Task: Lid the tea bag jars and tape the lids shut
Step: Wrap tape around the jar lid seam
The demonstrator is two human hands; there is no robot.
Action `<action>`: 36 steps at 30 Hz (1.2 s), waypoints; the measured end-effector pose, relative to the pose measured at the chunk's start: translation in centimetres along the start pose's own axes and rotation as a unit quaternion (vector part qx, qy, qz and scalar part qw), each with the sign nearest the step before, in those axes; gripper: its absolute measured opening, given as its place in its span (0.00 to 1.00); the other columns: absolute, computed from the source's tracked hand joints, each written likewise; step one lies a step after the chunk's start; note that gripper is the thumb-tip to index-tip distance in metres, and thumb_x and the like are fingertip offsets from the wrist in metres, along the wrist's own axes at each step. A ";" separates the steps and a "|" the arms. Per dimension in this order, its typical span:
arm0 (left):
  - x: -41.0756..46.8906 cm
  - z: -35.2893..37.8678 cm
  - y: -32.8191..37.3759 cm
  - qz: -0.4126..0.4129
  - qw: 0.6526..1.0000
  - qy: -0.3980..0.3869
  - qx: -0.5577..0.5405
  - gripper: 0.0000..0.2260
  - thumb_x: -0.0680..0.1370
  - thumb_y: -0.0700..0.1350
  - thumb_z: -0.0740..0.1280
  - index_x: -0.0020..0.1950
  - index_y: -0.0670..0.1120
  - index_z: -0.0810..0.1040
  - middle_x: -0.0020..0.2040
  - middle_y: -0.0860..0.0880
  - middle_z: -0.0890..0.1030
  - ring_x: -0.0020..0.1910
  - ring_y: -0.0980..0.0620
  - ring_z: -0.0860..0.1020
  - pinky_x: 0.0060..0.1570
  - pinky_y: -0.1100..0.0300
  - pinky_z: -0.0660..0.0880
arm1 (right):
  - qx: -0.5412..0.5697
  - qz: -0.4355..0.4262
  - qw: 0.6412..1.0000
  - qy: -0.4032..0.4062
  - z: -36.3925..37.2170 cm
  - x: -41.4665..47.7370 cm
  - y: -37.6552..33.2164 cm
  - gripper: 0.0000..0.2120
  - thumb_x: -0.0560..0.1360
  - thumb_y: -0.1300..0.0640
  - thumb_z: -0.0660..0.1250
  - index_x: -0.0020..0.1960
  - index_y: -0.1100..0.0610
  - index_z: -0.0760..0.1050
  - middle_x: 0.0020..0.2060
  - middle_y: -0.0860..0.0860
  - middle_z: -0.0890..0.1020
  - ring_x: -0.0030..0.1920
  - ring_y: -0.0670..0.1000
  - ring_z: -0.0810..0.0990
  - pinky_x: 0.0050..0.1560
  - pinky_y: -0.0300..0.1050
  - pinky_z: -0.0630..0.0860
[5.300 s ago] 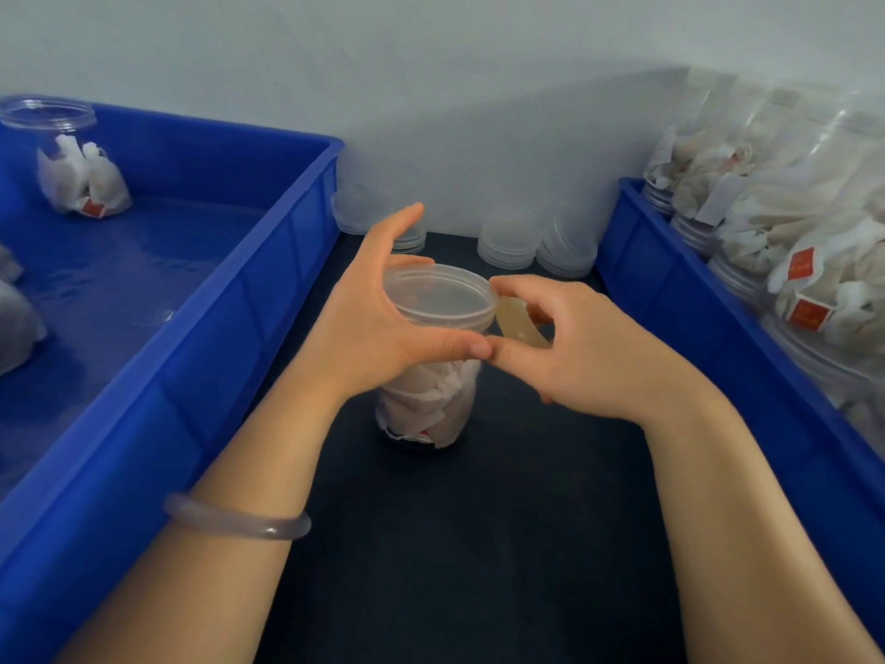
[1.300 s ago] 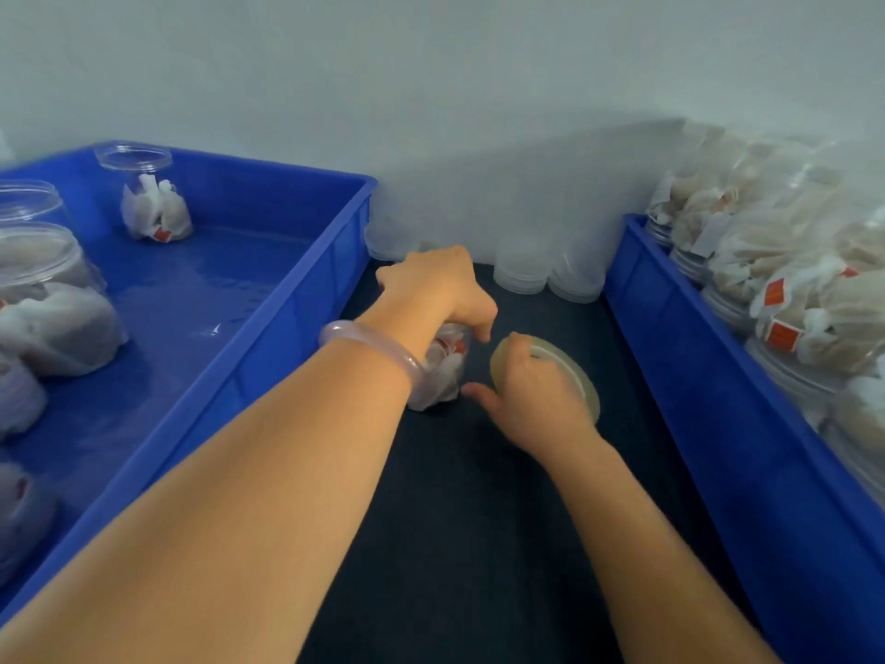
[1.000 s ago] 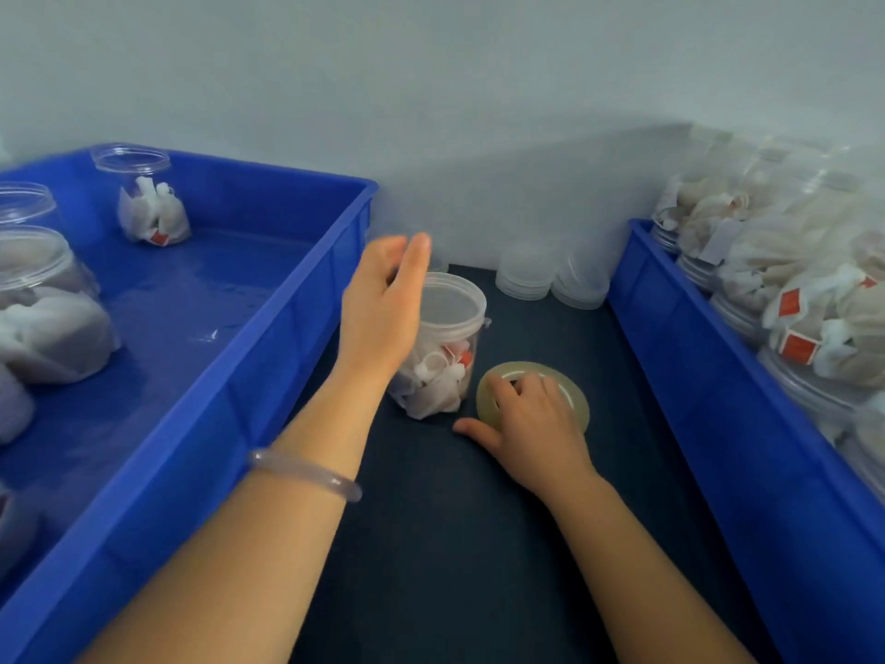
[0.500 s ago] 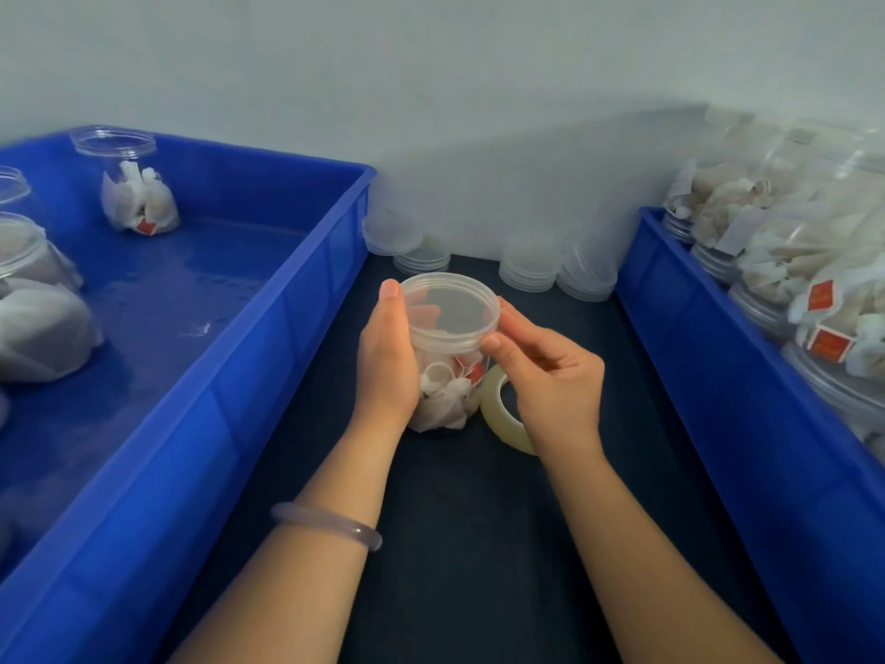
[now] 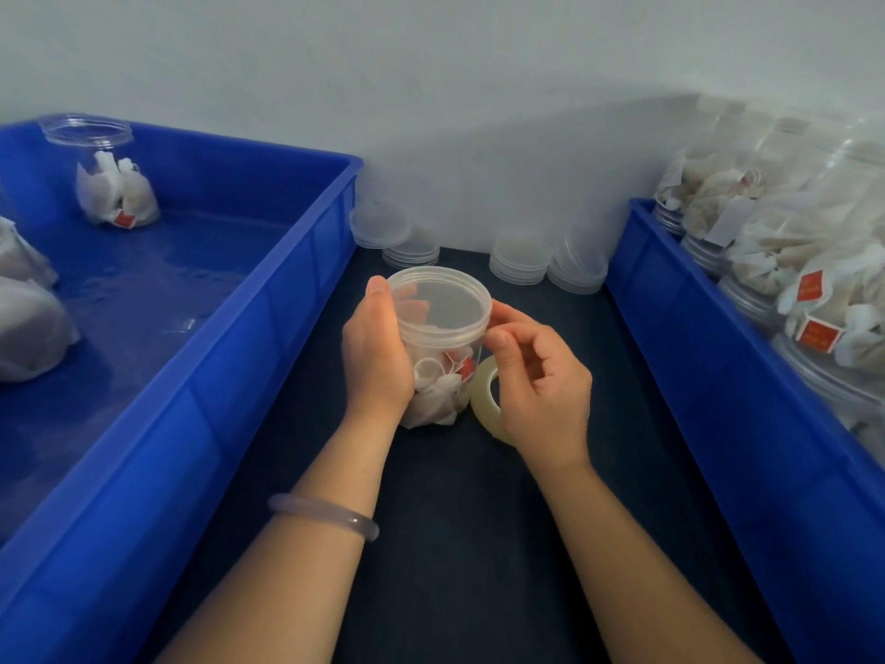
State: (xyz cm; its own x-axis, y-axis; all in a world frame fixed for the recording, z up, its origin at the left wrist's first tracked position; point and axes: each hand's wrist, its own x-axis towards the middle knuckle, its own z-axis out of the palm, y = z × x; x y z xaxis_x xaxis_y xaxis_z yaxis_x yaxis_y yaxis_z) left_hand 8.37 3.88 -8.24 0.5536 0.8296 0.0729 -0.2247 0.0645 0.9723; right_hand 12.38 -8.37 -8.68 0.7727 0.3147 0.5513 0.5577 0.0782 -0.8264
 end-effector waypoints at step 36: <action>0.0 -1.5 4.4 0.040 0.989 -0.097 0.106 0.25 0.73 0.66 0.52 0.58 0.56 0.79 0.60 0.55 0.79 0.60 0.57 0.75 0.63 0.56 0.69 | -0.030 0.143 0.985 0.094 2.2 3.4 -3.8 0.15 0.79 0.42 0.57 0.51 0.51 0.77 0.51 0.47 0.80 0.55 0.44 0.76 0.57 0.42 0.72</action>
State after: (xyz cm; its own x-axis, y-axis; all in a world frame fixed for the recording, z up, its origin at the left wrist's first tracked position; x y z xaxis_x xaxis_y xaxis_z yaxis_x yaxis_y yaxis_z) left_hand 6.20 4.97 -4.26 0.6888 0.7039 0.1736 -0.1128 -0.1325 0.9847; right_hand 12.18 -5.52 -3.92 0.9400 0.1347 0.3134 0.3219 -0.0462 -0.9456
